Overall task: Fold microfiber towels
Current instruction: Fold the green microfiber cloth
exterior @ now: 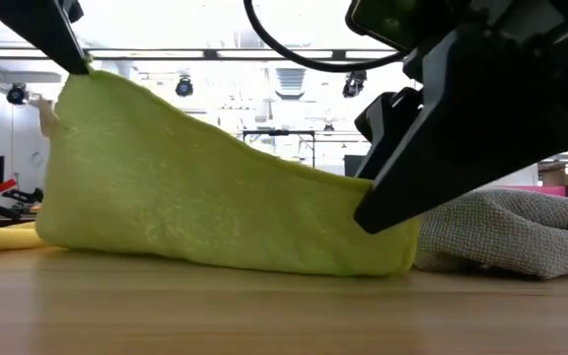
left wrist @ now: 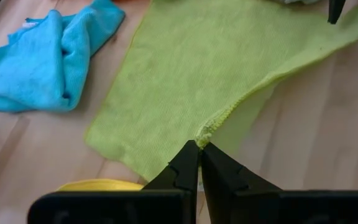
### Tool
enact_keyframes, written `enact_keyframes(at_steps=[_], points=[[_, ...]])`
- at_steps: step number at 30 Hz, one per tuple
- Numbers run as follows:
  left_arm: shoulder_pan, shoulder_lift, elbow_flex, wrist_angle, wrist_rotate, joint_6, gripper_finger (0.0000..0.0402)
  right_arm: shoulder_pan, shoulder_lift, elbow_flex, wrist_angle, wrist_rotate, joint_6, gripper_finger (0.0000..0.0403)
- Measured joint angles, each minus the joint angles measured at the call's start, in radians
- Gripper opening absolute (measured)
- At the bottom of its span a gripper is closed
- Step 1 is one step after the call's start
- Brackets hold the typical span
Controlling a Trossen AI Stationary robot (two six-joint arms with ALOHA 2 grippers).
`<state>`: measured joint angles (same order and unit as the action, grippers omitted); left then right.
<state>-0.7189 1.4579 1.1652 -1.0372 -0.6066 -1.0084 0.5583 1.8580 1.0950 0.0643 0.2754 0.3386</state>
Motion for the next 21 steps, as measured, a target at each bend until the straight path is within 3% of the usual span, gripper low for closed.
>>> enact_keyframes(at_steps=[4,9,15,21], points=[[0.0,0.0,0.0,0.002,0.002,-0.004,0.0,0.0,0.0,0.0,0.0,0.016,-0.017,0.0122],[0.0,0.0,0.0,0.006,0.045,-0.004,0.0,0.007,-0.007,0.014,-0.01,0.008,-0.08,0.0025],[-0.046,0.001,0.0,0.039,0.305,0.006,0.0,0.014,-0.076,0.049,-0.096,-0.086,-0.126,0.0009],[-0.108,0.012,0.0,0.303,0.47,0.055,0.0,0.017,-0.106,0.073,-0.111,-0.247,-0.166,0.0009]])
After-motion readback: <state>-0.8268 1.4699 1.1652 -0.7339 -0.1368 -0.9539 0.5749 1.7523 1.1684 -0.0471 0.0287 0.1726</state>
